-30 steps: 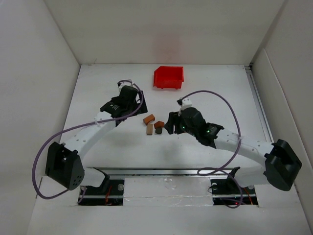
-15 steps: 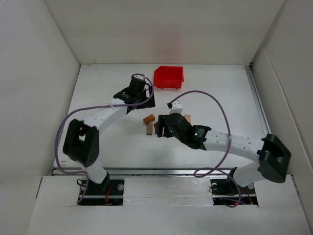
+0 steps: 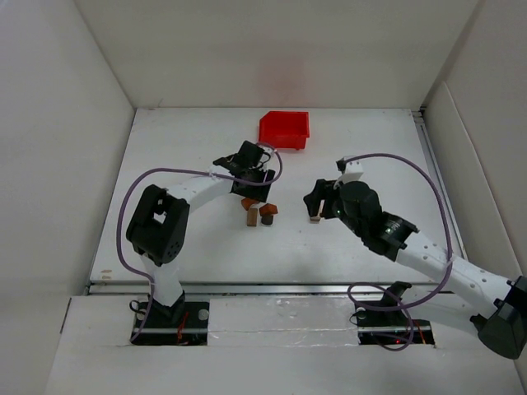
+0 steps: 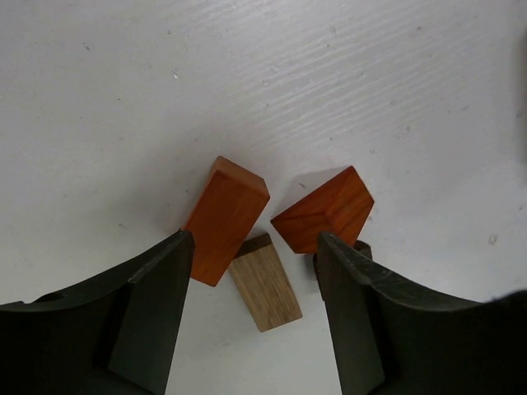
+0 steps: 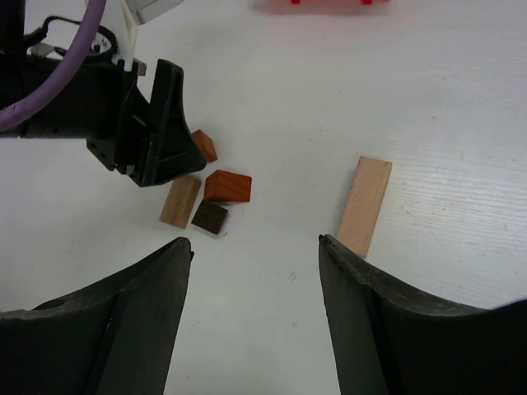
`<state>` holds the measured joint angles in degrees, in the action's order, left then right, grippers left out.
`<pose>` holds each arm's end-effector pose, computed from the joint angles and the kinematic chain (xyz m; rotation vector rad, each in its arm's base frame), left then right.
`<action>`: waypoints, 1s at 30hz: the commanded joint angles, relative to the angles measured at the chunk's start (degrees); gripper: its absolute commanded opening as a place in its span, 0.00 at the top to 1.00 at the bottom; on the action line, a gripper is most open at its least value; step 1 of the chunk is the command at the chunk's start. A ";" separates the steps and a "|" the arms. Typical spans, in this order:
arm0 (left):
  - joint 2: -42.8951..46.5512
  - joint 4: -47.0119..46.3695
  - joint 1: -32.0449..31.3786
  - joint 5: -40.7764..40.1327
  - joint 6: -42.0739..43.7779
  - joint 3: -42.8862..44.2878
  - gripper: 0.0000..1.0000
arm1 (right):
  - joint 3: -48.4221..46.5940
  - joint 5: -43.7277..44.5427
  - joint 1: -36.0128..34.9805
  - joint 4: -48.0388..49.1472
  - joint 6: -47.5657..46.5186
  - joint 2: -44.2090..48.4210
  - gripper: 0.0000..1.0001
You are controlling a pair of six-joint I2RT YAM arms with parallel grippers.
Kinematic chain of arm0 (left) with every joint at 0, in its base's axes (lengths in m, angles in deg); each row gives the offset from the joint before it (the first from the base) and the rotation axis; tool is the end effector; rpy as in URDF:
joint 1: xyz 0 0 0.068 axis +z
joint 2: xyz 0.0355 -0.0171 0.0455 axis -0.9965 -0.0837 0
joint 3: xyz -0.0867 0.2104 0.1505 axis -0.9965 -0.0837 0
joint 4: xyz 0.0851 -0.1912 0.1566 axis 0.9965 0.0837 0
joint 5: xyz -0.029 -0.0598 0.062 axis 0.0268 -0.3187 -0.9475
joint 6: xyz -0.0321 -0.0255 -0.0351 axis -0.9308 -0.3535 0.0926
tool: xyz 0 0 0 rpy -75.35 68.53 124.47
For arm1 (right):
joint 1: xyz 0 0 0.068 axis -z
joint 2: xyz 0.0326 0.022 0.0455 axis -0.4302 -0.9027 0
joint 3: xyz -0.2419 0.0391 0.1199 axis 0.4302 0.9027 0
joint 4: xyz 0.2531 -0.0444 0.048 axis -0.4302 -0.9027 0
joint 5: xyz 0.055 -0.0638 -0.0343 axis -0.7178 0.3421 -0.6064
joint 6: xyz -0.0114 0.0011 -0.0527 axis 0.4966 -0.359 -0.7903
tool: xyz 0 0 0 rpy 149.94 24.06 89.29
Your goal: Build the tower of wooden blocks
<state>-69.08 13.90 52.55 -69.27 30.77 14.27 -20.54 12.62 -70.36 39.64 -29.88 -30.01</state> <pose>0.3316 -0.2153 0.2145 0.5605 2.4183 -0.3922 0.1696 0.1526 0.3003 -0.0945 1.9722 0.5004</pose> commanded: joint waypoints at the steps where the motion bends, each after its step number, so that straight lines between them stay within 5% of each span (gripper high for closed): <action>1: 1.28 3.67 -0.57 0.68 7.60 2.28 0.41 | 0.63 -6.74 1.46 1.98 -5.29 -0.29 0.32; 5: -1.90 11.04 -0.58 -2.67 9.37 6.24 0.36 | 1.16 -10.96 2.08 3.99 -6.35 -1.78 0.32; 20: 4.08 10.79 0.65 1.81 11.04 5.54 0.32 | 3.27 -16.94 2.08 7.43 -7.05 -1.96 0.31; 26: 10.83 8.34 -1.11 -8.63 -4.49 -2.88 0.31 | 2.56 -16.33 2.08 6.90 -7.05 -2.66 0.32; 30: 15.67 5.97 -1.11 -6.73 -13.38 -8.68 0.34 | 2.83 -15.97 1.55 7.69 -6.97 -3.62 0.32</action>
<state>-57.28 21.81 51.42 -74.62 26.90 8.57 -17.50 -2.94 -68.64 44.34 -35.85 -32.85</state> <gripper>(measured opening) 0.667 0.683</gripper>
